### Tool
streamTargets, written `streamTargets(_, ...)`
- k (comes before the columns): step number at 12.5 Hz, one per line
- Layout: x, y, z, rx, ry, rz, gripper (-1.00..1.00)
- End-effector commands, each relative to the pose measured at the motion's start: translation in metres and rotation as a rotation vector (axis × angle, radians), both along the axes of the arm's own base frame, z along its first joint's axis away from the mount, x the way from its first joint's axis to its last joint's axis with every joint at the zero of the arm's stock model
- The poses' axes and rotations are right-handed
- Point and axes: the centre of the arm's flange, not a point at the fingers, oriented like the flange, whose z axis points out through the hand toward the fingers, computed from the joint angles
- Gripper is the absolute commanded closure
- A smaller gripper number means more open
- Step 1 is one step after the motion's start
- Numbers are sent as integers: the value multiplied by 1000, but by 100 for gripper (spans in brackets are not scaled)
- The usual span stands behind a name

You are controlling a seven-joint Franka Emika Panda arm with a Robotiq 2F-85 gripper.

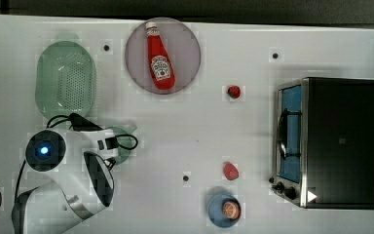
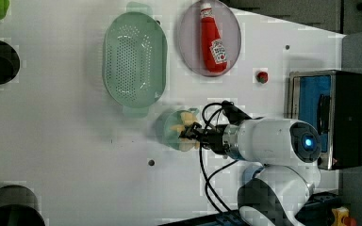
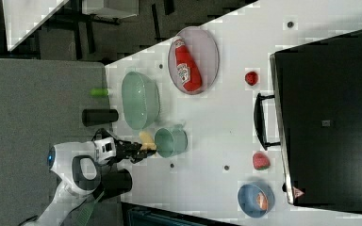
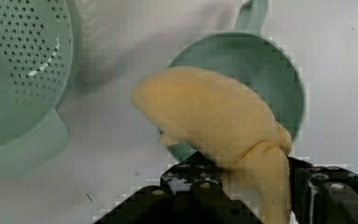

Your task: Pick Banana and place it in mug.

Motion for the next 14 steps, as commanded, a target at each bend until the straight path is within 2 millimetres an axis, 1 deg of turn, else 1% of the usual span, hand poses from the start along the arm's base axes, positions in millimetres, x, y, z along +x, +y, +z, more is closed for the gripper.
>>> streamTargets(1, 13, -9, 24, 13, -66, -67, -51)
streamTargets(3, 14, -13, 22, 10, -62, -73, -99)
streamTargets(4, 16, -14, 25, 14, -71, -79, -100)
streamTargets(5, 22, -18, 33, 20, -88, -91, -100)
streamTargets(6, 31, -24, 47, 25, -115, -111, -100)
streamTargets(8, 45, -48, 85, 5, -138, -160, -100)
streamTargets(10, 55, -84, 135, -36, -123, -210, -100)
streamTargets(12, 62, -131, 191, -55, -117, -296, -100)
streamTargets(13, 62, -162, 220, -61, -107, -347, -100)
streamTargets(14, 61, -188, 243, -60, -103, -380, -100)
